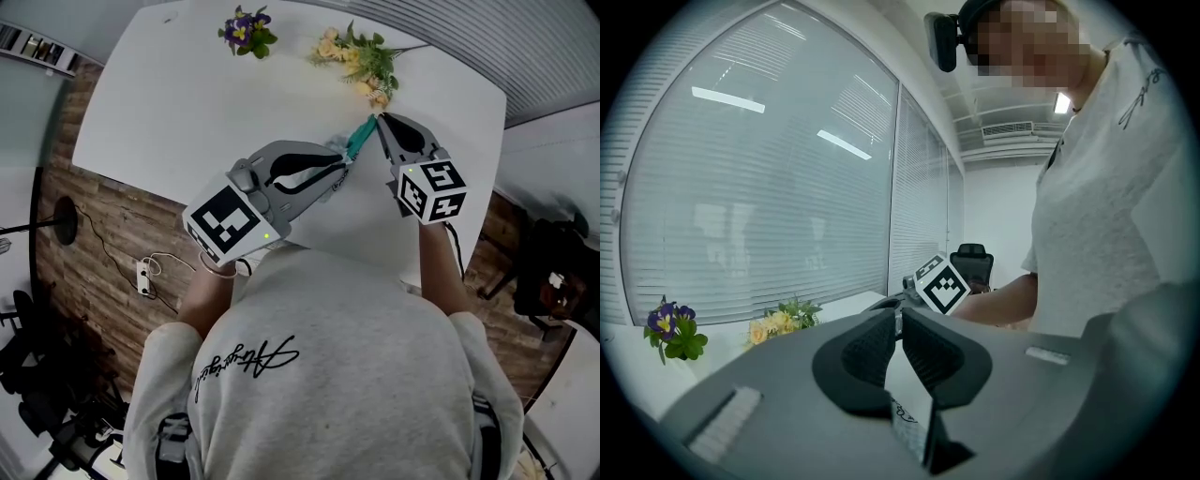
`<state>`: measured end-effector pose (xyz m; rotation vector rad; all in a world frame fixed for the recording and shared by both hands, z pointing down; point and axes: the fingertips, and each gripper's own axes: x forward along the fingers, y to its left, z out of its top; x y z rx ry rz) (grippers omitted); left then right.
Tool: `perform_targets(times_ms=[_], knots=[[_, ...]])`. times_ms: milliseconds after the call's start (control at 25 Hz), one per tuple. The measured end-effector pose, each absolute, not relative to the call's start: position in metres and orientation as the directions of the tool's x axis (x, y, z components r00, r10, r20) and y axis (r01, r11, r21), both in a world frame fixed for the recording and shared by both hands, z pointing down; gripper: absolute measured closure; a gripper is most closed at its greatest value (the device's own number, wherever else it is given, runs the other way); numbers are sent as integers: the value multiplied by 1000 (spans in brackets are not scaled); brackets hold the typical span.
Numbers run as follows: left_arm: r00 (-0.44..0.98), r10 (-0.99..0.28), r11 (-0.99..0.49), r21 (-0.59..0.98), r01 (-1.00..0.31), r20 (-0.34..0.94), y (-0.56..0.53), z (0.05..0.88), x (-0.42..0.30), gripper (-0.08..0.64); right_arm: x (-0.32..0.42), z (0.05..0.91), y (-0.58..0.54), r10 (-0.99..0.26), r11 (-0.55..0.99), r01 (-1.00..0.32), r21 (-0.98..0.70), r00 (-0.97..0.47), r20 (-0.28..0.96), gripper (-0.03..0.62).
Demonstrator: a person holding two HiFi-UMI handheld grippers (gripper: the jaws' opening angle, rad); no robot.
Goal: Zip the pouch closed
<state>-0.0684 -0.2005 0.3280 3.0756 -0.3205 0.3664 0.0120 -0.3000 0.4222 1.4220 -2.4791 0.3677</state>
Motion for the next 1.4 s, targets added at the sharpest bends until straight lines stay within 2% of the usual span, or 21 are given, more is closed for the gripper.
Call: perform_targets(times_ms=[520,1080,1400], knots=[[960,-173,-984,-1,-177,221,-201,327,-93,537,-2,430,-301,-823,452,-890,-56,-441,357,584],[972,-62,-998,5,-65,227,-195,336,-102,540,-1,438,-292,-862,347,-936,-61,-344,371,583],[973,-44,-999,3,-46,226,-201,338,-108,540,2,439,-285,-879,303,-951,-57,-302,370,583]])
